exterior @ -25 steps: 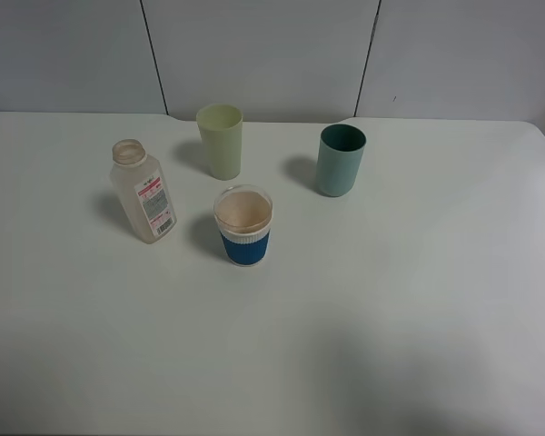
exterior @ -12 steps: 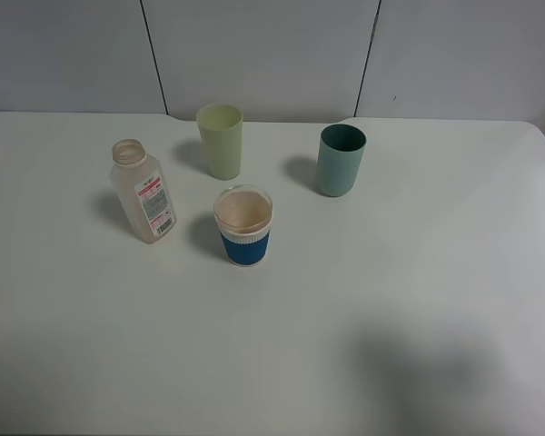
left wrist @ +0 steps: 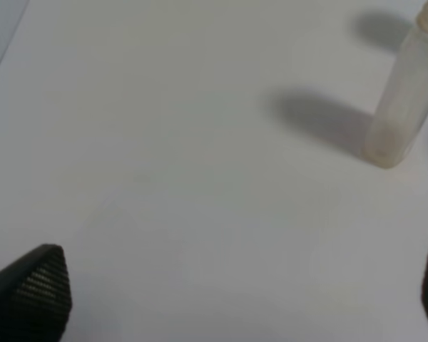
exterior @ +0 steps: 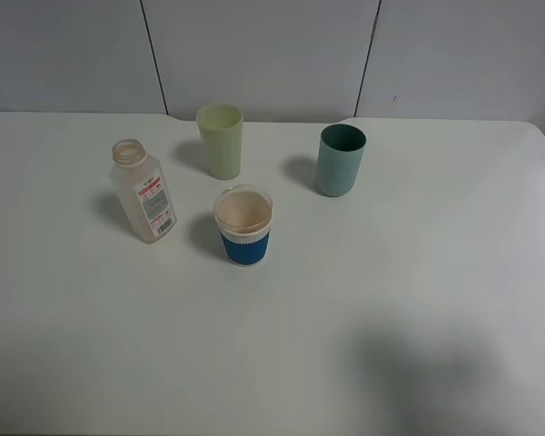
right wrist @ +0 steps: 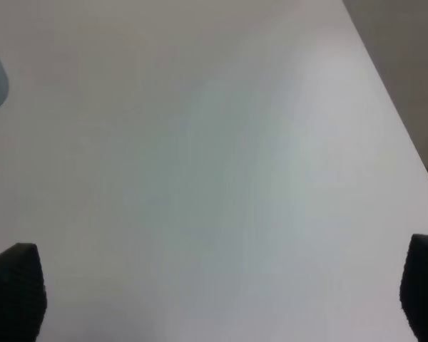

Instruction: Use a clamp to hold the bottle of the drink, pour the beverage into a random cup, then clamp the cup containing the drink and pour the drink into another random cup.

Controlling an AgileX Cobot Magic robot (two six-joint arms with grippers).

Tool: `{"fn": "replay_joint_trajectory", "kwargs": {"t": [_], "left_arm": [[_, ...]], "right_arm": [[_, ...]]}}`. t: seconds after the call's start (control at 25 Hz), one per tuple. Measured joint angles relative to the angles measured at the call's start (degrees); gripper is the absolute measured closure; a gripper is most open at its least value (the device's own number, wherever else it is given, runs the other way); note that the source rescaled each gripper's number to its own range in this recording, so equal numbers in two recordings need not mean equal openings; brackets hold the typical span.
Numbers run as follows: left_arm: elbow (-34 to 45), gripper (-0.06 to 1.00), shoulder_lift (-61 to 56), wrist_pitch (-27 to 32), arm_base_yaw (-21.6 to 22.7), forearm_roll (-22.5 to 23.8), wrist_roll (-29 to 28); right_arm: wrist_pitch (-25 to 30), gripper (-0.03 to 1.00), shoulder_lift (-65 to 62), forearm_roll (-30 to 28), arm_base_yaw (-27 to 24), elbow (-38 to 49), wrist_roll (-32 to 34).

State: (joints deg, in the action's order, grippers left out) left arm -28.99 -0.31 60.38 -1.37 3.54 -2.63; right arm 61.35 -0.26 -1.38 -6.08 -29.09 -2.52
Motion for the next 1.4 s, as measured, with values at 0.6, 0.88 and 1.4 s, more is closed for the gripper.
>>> {"fn": "replay_joint_trajectory", "kwargs": {"t": [0.6,0.88,1.4], "left_arm": [[0.00,-0.06,0.00,0.00,0.00,0.00,0.00],[0.00,-0.06,0.00,0.00,0.00,0.00,0.00],[0.00,-0.06,0.00,0.00,0.00,0.00,0.00]], "right_arm": [[0.00,-0.03,0.00,0.44,0.07,0.00,-2.49],[0.00,-0.03,0.00,0.44,0.07,0.00,-2.49],[0.00,-0.03,0.00,0.44,0.07,0.00,-2.49]]}}
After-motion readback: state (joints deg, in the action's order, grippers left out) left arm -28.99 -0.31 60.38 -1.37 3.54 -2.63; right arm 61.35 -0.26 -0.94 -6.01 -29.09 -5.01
